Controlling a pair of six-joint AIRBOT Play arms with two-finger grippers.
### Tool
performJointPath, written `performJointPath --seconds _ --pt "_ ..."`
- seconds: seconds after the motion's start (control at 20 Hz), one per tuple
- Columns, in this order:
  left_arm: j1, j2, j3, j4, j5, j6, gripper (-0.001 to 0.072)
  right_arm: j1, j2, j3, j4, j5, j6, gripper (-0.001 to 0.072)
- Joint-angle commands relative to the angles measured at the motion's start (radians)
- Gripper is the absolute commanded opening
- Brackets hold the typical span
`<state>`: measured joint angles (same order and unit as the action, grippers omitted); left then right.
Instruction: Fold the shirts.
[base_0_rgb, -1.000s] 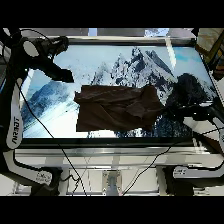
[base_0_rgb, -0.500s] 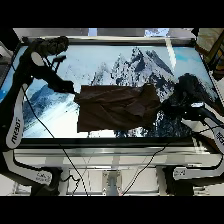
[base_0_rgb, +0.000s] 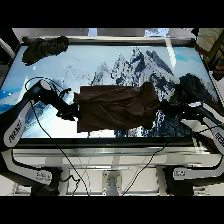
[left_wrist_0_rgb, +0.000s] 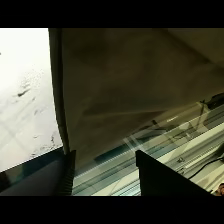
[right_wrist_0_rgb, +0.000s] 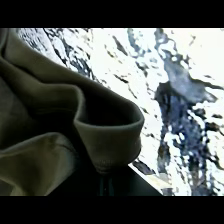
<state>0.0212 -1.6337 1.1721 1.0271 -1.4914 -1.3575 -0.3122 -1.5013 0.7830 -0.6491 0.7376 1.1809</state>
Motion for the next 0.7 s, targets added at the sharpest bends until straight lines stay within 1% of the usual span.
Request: performJointPath --seconds 0.0,0.1,0.35,0.5,0.55,0.6,0.65 --pt "0.003 0.0 -0.087 0.001 0.063 0.0 0.0442 0.001 0.0 0.0 0.0 0.014 -0.003 0.0024" --pt "0.003 0.0 -0.126 0.018 0.112 -0.001 0.0441 0.001 0.0 0.0 0.0 0.016 -0.003 0.0024" --pt "-0.005 -0.001 -0.167 -0.051 0.291 0.0 0.0439 0.001 0.0 0.0 0.03 0.026 -0.003 0.0024" --pt "-0.044 -0.001 -0.166 -0.073 0.396 0.002 0.0427 0.001 0.0 0.0 0.029 0.033 -0.003 0.0024" --pt "-0.061 -0.001 -0.166 -0.098 0.43 0.023 0.0345 0.001 0.0 0.0 0.029 0.035 -0.003 0.0024" --pt "-0.073 -0.001 -0.166 -0.14 0.454 0.062 0.0123 0.001 0.0 0.0 0.03 0.039 -0.004 0.0024" --pt "-0.079 0.0 -0.166 -0.203 0.467 0.119 0.0013 0.001 0.0 0.0 0.03 0.044 -0.005 0.0023"
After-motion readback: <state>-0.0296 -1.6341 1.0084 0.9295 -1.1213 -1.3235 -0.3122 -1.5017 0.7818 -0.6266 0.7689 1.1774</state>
